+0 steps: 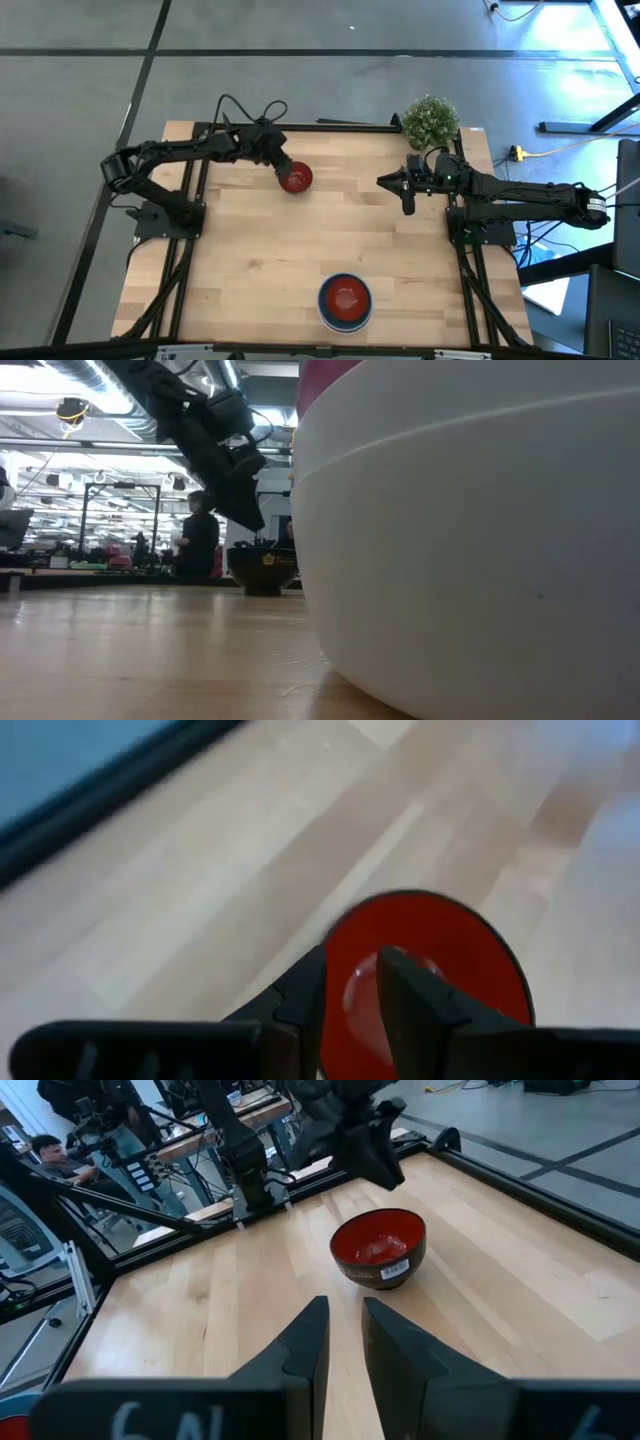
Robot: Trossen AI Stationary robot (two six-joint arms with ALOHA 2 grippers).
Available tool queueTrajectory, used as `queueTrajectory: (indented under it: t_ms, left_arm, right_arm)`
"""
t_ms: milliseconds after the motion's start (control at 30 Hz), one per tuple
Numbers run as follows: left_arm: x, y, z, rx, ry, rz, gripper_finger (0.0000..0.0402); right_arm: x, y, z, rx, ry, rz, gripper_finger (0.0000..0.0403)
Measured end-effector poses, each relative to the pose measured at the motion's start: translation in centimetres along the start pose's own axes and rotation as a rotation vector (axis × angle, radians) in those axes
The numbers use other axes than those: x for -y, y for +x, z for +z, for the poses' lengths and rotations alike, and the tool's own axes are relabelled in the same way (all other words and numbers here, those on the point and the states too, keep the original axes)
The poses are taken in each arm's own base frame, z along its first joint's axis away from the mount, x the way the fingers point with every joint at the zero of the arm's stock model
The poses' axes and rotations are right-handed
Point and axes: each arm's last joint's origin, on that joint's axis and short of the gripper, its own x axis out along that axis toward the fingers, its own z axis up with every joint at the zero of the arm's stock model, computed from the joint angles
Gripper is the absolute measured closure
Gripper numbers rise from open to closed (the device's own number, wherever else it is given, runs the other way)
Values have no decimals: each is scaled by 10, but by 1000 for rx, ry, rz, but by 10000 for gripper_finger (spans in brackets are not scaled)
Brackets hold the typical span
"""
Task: Nest bowls inside each other
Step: Stack the red bowl on the black bowl
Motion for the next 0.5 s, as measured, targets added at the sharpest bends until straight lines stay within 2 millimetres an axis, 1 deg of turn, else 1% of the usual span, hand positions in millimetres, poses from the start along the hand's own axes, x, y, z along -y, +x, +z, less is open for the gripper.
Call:
queueTrajectory:
  t_ms: [100,267,400,500]
  left_arm:
    - [0,-2,5,16,13,8,316]
    - [-1,1,3,-12,23,22,316]
    - [-5,12,-3,-77,32,41,316]
    - [-5,19,-6,-98,40,39,316]
  right_arm:
    - [0,0,0,0,-1,0,337]
    - [0,0,0,0,-4,0,338]
    - [0,0,0,0,-5,0,337]
    - [0,0,0,0,-7,0,337]
